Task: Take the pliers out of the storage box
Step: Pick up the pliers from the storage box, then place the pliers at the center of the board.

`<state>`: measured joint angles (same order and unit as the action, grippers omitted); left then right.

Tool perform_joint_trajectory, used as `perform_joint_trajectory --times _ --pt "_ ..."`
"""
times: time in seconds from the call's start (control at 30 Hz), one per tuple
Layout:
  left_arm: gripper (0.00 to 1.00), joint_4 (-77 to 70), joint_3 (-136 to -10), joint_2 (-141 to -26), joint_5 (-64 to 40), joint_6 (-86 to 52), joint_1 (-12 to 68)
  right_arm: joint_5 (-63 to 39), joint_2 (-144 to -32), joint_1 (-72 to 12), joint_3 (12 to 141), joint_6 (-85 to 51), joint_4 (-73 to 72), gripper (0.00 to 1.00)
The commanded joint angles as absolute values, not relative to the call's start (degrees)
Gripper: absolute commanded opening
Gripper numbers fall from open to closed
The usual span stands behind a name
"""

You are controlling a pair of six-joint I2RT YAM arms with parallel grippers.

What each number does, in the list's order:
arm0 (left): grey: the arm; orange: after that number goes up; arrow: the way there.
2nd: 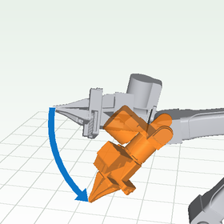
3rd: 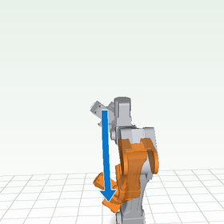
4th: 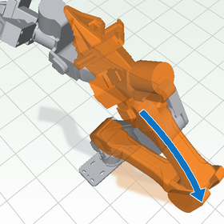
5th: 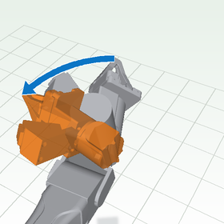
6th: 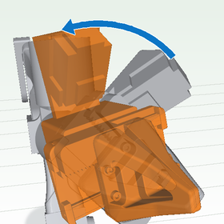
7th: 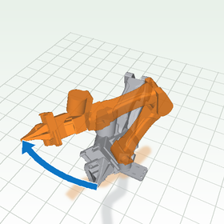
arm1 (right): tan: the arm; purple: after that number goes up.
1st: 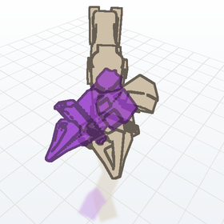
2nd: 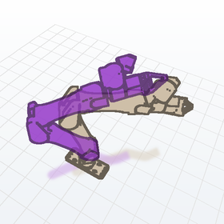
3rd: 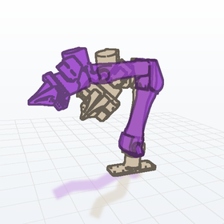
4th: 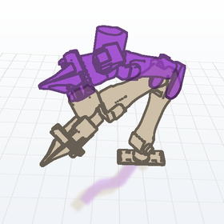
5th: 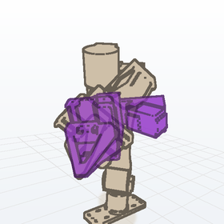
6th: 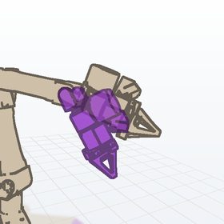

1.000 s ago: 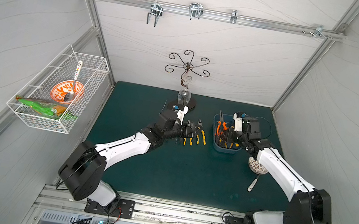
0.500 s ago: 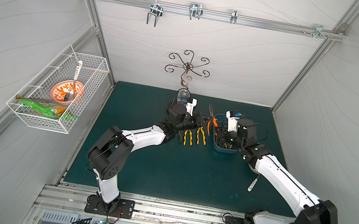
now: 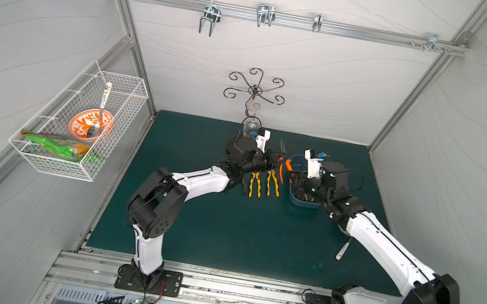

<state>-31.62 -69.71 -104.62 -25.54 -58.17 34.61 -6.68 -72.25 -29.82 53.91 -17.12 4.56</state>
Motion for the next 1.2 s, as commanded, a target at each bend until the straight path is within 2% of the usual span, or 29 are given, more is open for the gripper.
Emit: perform_joint_trajectory --times 0.0,0.03,0.07,0.2,0.43,0.67,0.77,1.0,1.17 --pt "0.00 -34.6 -72.5 -105.6 -27.0 -58.3 34.7 -8.6 -71.1 -30.2 54.3 -16.7 1.8 0.00" --pt "0.00 -34.3 -72.5 -105.5 -27.1 -58.3 34.7 -8.7 -71.0 -30.2 54.3 -16.6 1.9 0.00" --pt "0.00 -34.0 -72.6 -105.4 -27.4 -58.4 34.6 -8.6 -70.9 -30.2 54.3 -16.4 1.9 0.05" --pt "0.00 -33.4 -72.1 -104.5 -29.4 -58.7 33.6 -8.6 -69.8 -30.2 53.7 -15.8 2.3 0.34" --pt "0.00 -34.0 -68.0 -101.2 -32.0 -59.3 30.2 -9.7 -67.0 -30.2 51.2 -14.2 3.4 0.61" --pt "0.00 -30.2 -58.9 -95.7 -37.4 -49.5 25.8 -13.9 -66.4 -30.5 47.2 -11.3 0.4 0.94" --pt "0.00 -29.1 -54.1 -92.6 -39.5 -46.8 23.9 -16.4 -66.4 -31.3 46.1 -10.3 -1.9 0.99" --pt "0.00 -13.1 -48.9 -86.2 -41.5 -34.3 19.4 -24.9 -70.2 -35.3 46.1 -5.1 -6.2 0.99" --pt "0.00 -11.7 -44.9 -83.8 -43.7 -32.0 13.5 -25.9 -72.8 -40.2 47.7 -0.6 -6.1 0.99"
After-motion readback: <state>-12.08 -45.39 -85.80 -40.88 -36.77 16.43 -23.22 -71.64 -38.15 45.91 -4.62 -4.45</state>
